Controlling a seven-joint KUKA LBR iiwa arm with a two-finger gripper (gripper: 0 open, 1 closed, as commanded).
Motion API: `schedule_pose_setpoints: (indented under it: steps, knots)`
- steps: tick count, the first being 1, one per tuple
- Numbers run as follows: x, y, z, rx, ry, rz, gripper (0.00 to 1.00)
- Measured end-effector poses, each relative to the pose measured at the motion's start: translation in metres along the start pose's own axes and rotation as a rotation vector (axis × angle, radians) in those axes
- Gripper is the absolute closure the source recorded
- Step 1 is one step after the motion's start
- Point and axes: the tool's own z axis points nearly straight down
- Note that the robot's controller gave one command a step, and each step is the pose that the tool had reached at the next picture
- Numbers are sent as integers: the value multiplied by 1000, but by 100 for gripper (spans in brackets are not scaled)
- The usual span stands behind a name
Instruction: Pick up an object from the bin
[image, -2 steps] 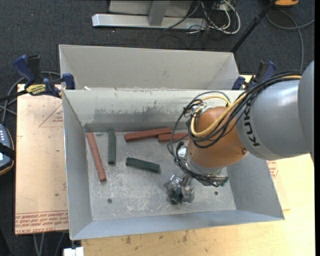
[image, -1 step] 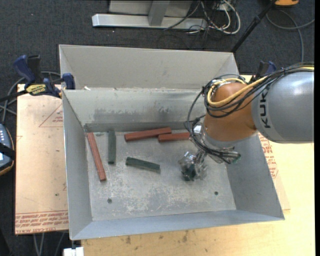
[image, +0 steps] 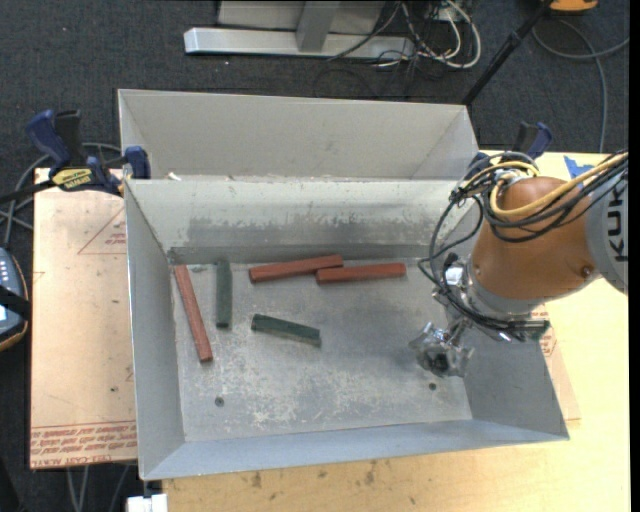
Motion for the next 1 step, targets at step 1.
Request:
schedule_pose_setpoints:
  steps: [1]
  knots:
    - [5, 37, -32, -5, -2, 132, 100]
